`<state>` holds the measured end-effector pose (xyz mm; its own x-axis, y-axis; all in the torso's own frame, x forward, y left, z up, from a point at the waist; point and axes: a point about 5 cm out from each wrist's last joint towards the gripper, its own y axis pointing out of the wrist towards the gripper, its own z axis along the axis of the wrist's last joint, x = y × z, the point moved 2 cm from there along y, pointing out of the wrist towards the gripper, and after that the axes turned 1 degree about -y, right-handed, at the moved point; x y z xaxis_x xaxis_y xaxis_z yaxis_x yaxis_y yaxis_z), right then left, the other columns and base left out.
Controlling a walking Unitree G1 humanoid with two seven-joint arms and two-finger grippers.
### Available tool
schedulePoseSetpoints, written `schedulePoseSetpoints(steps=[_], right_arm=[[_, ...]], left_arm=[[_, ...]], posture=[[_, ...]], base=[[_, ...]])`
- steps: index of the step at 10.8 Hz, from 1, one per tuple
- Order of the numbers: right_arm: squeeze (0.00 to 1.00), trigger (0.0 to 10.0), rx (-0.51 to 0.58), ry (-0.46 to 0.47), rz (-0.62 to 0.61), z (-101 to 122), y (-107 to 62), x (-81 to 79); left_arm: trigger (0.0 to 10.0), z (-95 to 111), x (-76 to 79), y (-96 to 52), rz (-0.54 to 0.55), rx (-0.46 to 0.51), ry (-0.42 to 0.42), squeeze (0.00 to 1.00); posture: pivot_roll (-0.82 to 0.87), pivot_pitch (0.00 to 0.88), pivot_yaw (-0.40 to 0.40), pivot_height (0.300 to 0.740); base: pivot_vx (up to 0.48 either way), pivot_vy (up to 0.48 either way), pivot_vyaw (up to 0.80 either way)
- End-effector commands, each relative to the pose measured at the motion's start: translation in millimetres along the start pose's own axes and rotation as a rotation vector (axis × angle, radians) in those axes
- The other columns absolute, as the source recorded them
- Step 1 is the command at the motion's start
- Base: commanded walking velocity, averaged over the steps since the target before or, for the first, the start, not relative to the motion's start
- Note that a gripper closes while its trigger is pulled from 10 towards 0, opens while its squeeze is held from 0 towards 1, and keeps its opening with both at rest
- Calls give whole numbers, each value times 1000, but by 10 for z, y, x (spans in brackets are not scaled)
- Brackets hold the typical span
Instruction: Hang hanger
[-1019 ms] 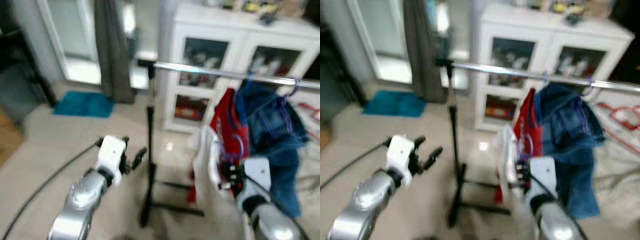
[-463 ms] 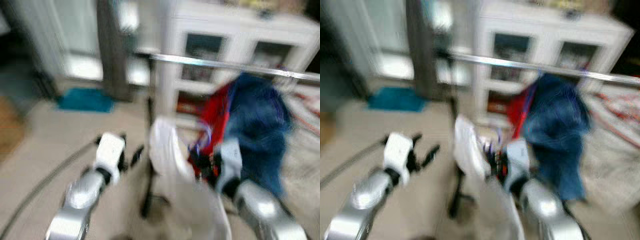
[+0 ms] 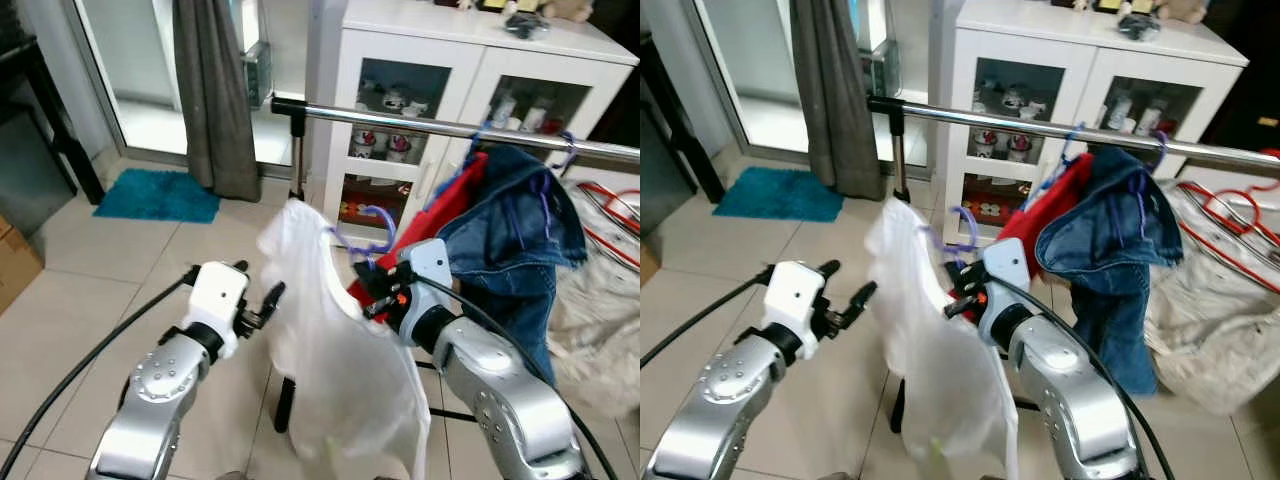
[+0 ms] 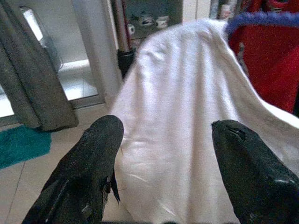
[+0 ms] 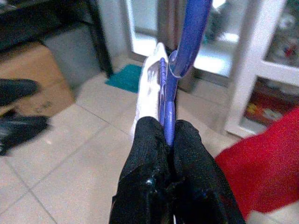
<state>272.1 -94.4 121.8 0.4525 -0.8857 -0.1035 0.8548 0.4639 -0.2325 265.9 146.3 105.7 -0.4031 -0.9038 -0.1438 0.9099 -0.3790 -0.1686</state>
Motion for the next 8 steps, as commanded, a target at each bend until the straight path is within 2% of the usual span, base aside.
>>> schedulePoseSetpoints(steps=[1,2,4,5,6,7,8], right_arm=[[0,10000,-15,-22,-139,20,-33,219],[0,10000,-53,-28,-245,-40,-101,352],[0,10000,-15,50,-462,-83,-453,545],[0,10000,-12,82,-655,-197,-752,722],[0,10000,-24,102,-763,-275,-897,837],[0,10000,-25,53,-681,-245,-814,783],[0,10000,-6,13,-517,-167,-660,603]], left_arm=[[10000,12,-8,7,8,-1,8,0],[10000,8,-6,-2,8,-2,11,0],[10000,2,12,-19,1,-2,7,0],[10000,-1,19,-4,-3,-2,4,0],[10000,8,31,27,-18,2,6,0],[10000,27,47,69,-35,8,9,0],[10000,40,49,91,-39,12,9,0]], posture=[[-76,24,-64,740],[-74,25,-66,740],[-78,26,-63,740],[-89,27,-51,740],[-101,27,-34,740],[-109,23,-22,740],[-110,21,-20,740]], base=[[0,0,0],[0,0,0],[0,0,0],[0,0,0],[0,0,0],[0,0,0],[0,0,0]])
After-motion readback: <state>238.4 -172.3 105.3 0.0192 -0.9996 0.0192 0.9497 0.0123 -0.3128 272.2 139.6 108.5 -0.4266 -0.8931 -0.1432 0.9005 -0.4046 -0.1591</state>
